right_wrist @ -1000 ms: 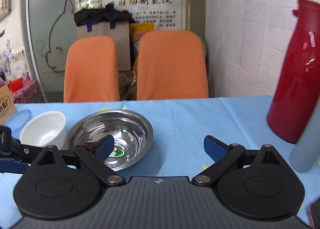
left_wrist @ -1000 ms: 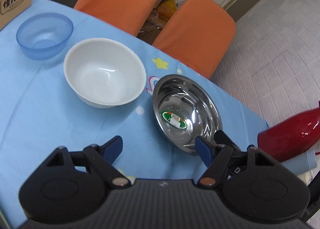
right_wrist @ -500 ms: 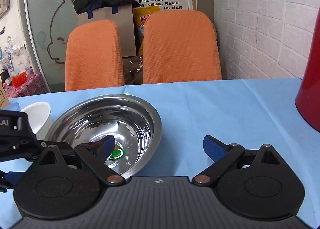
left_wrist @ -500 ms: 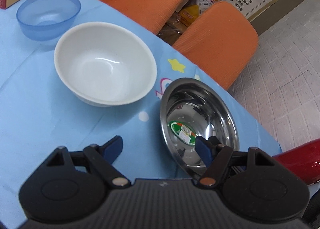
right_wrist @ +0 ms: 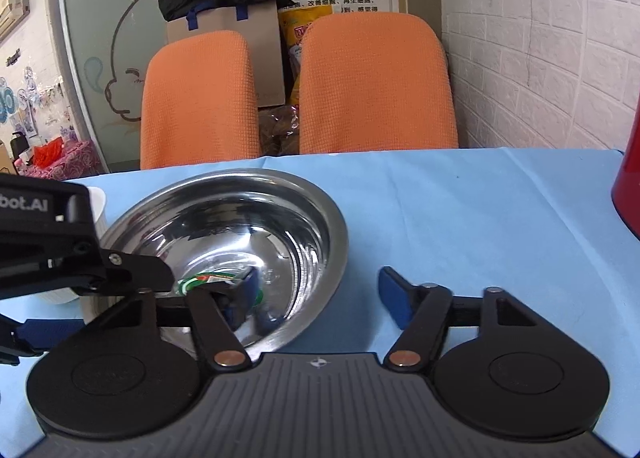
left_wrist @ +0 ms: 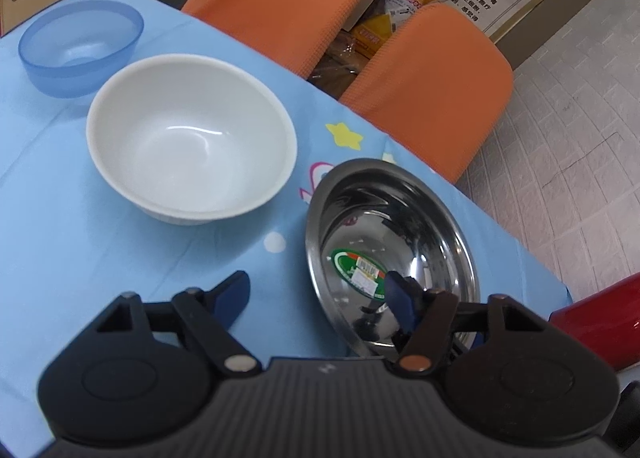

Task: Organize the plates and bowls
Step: 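Reach the left tool to the steel bowl and grasp its rim, then lift the steel bowl with the left tool and carry it toward the plates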

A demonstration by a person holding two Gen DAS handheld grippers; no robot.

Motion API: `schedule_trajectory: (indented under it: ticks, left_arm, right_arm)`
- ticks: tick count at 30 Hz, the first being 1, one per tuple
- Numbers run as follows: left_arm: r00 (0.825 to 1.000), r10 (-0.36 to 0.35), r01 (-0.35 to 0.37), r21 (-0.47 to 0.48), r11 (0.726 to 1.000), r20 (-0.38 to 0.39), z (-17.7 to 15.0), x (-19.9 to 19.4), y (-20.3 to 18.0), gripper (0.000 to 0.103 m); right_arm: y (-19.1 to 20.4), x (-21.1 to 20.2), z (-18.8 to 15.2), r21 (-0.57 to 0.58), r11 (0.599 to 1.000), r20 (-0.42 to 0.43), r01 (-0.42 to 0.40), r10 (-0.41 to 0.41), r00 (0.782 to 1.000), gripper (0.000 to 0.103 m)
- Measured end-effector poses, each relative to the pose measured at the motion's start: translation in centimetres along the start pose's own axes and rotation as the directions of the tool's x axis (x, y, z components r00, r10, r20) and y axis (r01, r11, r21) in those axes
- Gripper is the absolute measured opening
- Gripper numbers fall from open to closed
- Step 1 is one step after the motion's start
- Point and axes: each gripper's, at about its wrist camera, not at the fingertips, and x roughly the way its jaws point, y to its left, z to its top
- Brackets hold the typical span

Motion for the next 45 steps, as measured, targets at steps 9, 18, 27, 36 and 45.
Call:
schedule_trajectory:
  ticks: [9, 18, 27, 36, 45]
  left_arm:
    - [1.000, 0.018, -0.016, 0.109, 0.994, -0.017, -0.2, 0.4, -0.7, 0.008]
    - [0.999, 0.032, -0.032, 0.158, 0.987, 0.005, -1.1, -3.0, -0.3, 0.006]
    - [1.000, -0.021, 0.017, 0.171, 0.985, 0.021, -5.1, -9.9, 2.1, 0.006]
    - [0.999, -0.031, 0.029, 0.248, 0.968, 0.006, -10.0, -14.2, 4.9, 0.008]
    - [1.000, 0.012, -0.005, 0.309, 0.951, -0.020, -13.1, -14.6, 6.4, 0.008]
  right_arm:
    - [1.2, -0.4, 0.2, -0.045, 0.995, -0.039, -0.088, 0.086, 0.996, 0.066]
    - [2.8, -2.5, 0.1, -0.111, 0.990, -0.021, -0.085, 0.083, 0.996, 0.066]
    - [6.4, -10.2, -2.6, -0.171, 0.985, 0.048, -0.018, 0.027, 0.998, 0.066]
    - [8.8, -16.8, -7.6, -0.139, 0.990, 0.083, 0.015, -0.003, 0.997, 0.071]
    - [9.0, -17.4, -10.8, -0.051, 0.999, 0.037, -0.001, 0.003, 0.999, 0.074]
